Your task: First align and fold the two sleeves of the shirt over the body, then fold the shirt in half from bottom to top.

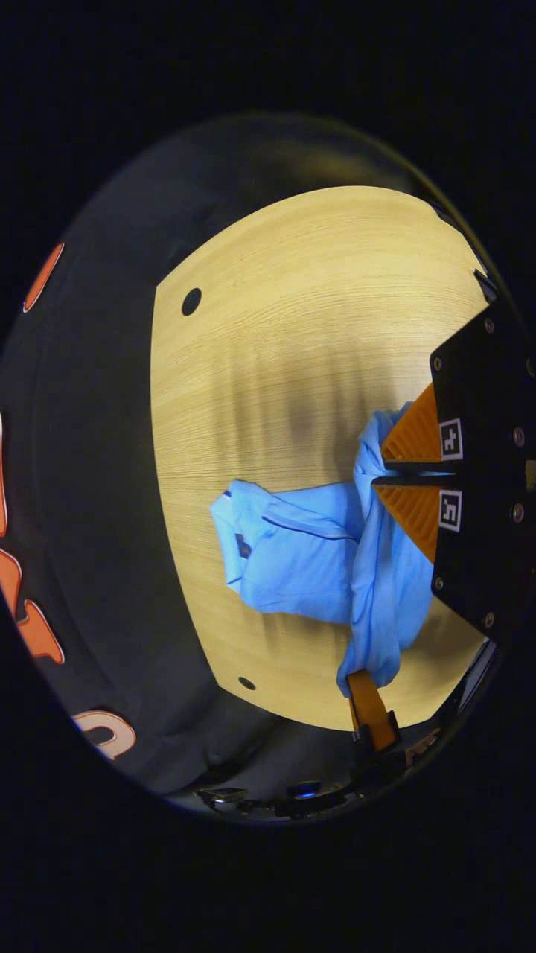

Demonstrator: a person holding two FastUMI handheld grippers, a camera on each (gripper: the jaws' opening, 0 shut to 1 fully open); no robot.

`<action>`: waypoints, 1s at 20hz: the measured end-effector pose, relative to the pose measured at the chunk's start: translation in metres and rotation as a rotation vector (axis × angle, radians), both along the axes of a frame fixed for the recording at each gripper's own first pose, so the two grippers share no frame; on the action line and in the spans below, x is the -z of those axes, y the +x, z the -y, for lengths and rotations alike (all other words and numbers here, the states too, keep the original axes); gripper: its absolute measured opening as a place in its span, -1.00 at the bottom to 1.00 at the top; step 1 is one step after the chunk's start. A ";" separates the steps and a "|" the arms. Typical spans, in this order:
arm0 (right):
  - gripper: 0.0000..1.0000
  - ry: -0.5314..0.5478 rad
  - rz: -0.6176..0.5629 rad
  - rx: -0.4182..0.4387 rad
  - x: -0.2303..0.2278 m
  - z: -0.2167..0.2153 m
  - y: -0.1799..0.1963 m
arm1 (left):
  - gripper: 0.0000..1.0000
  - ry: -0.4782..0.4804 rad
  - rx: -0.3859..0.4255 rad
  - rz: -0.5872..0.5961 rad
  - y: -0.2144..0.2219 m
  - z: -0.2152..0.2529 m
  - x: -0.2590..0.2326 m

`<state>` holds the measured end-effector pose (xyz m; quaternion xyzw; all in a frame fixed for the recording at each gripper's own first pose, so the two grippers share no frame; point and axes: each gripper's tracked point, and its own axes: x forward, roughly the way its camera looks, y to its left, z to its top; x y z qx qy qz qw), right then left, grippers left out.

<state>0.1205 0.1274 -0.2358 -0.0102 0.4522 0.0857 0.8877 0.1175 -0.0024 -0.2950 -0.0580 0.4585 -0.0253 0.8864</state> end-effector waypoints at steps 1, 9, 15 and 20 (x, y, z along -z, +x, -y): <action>-0.99 0.005 0.018 0.006 -0.005 -0.003 0.011 | -0.92 0.001 -0.001 0.012 0.011 0.000 -0.003; -0.99 -0.002 0.090 0.016 -0.030 -0.015 0.080 | -0.92 0.030 -0.020 0.094 0.087 -0.012 -0.023; -1.00 0.007 0.098 0.028 -0.020 -0.028 0.122 | -0.92 0.070 -0.016 0.121 0.129 -0.021 -0.013; -0.99 0.031 0.035 0.051 -0.004 -0.027 0.136 | -0.93 0.089 -0.009 0.126 0.147 -0.026 0.001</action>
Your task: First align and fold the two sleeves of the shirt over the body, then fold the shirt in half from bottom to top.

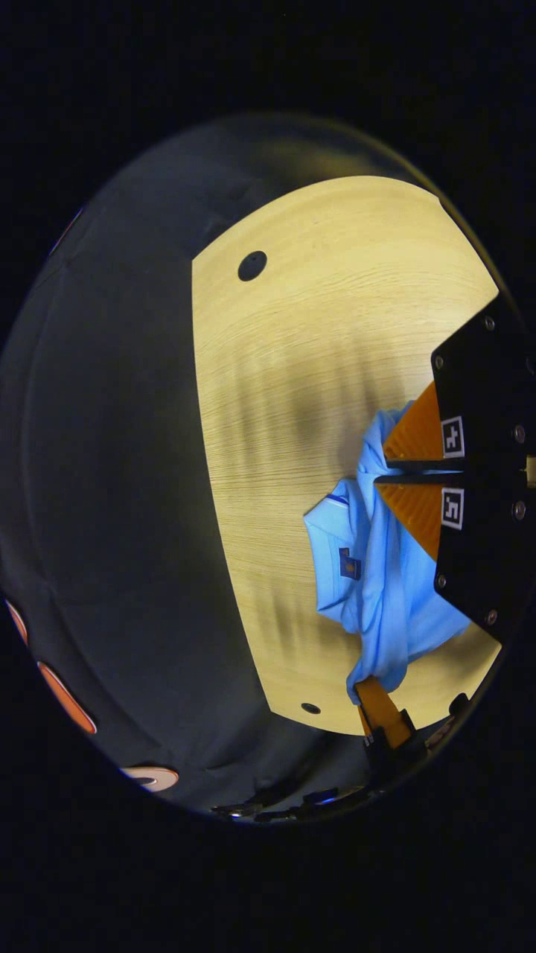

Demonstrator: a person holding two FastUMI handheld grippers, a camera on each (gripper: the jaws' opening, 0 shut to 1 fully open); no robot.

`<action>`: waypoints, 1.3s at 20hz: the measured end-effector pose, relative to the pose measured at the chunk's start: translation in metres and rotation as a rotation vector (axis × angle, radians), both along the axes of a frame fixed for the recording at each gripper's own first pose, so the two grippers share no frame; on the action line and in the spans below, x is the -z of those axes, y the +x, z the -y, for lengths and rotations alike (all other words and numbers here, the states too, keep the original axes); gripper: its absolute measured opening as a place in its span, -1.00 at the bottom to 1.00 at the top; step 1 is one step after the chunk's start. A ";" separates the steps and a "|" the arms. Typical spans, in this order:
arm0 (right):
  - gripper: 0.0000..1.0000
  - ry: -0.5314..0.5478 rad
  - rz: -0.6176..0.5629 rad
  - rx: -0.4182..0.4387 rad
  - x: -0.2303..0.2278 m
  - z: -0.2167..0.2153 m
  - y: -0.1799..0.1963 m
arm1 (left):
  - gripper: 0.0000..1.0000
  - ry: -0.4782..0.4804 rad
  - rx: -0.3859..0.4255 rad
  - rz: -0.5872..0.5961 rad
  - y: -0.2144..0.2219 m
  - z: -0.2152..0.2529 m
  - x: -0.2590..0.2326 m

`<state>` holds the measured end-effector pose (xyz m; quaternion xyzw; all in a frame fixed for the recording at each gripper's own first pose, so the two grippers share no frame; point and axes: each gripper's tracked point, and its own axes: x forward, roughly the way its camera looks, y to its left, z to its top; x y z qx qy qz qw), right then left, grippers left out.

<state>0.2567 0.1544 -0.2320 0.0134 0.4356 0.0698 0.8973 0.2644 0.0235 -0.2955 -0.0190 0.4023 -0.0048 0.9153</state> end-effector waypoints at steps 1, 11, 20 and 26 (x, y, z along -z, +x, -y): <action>-0.99 0.020 -0.022 -0.006 0.005 -0.005 -0.002 | -0.92 0.010 -0.005 -0.005 0.003 -0.002 0.005; 0.22 -0.038 -0.053 -0.035 0.021 -0.005 -0.013 | 0.27 0.007 -0.023 -0.016 0.001 -0.010 0.012; 0.96 -0.003 0.200 -0.052 -0.078 -0.015 -0.042 | 1.00 0.057 -0.078 0.278 -0.021 -0.039 -0.105; 0.96 -0.002 0.443 -0.071 -0.149 -0.016 -0.087 | 1.00 0.110 -0.057 0.559 -0.068 -0.031 -0.199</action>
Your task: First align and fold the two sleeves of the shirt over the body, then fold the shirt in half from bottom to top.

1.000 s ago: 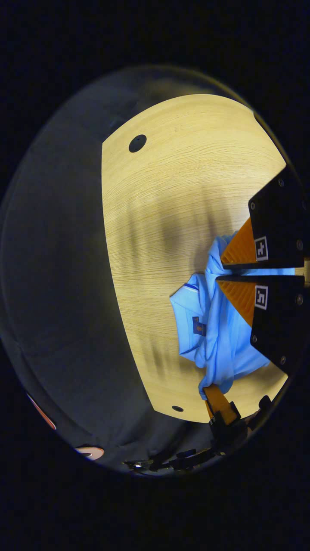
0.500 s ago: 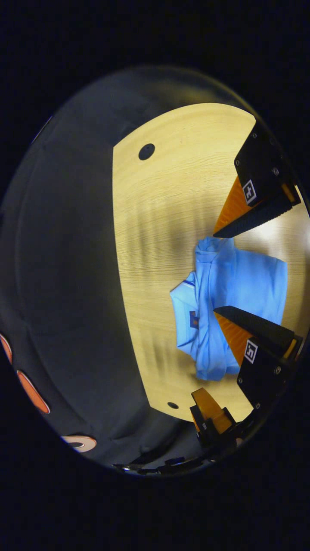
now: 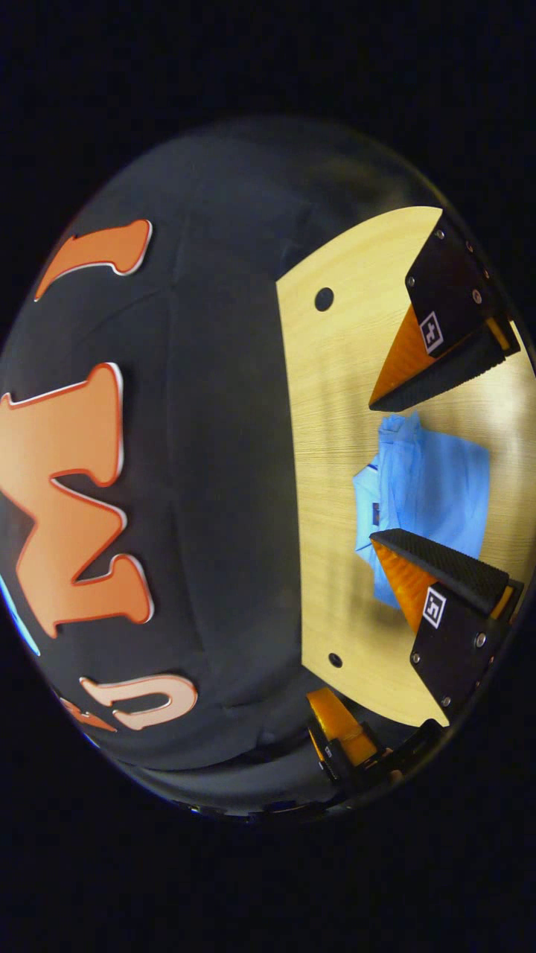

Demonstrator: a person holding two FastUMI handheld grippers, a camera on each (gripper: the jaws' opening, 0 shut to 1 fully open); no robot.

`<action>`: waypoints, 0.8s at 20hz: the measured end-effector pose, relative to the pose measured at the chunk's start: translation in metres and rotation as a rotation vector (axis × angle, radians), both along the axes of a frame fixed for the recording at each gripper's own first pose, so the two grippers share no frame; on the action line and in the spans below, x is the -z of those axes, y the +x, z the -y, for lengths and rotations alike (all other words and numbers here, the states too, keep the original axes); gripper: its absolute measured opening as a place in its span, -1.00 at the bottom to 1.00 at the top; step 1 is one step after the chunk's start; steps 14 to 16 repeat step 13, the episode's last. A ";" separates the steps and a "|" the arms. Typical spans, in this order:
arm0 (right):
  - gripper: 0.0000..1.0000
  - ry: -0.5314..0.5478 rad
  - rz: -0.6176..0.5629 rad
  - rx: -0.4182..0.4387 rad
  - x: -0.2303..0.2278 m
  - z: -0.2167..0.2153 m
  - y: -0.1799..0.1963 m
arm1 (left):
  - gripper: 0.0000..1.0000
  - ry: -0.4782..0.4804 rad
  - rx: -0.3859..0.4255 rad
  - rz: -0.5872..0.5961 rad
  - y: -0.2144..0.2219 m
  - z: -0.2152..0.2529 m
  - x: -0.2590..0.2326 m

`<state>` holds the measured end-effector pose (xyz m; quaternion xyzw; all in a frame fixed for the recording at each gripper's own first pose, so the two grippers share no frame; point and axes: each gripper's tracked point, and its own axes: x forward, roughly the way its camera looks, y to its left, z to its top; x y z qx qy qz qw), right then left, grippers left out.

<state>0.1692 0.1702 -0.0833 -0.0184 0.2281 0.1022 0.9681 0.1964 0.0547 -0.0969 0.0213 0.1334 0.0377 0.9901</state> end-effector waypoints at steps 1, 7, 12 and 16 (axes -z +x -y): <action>0.96 0.008 0.035 0.000 -0.010 0.001 -0.008 | 1.00 0.011 0.002 0.035 -0.010 0.004 -0.010; 0.95 -0.026 0.206 0.014 -0.041 0.027 -0.047 | 1.00 -0.001 0.034 0.150 -0.060 0.038 -0.038; 0.94 -0.045 0.256 0.012 -0.053 0.049 -0.068 | 1.00 -0.041 0.034 0.168 -0.083 0.060 -0.040; 0.94 -0.046 0.278 0.011 -0.058 0.052 -0.071 | 1.00 -0.049 0.024 0.170 -0.088 0.061 -0.041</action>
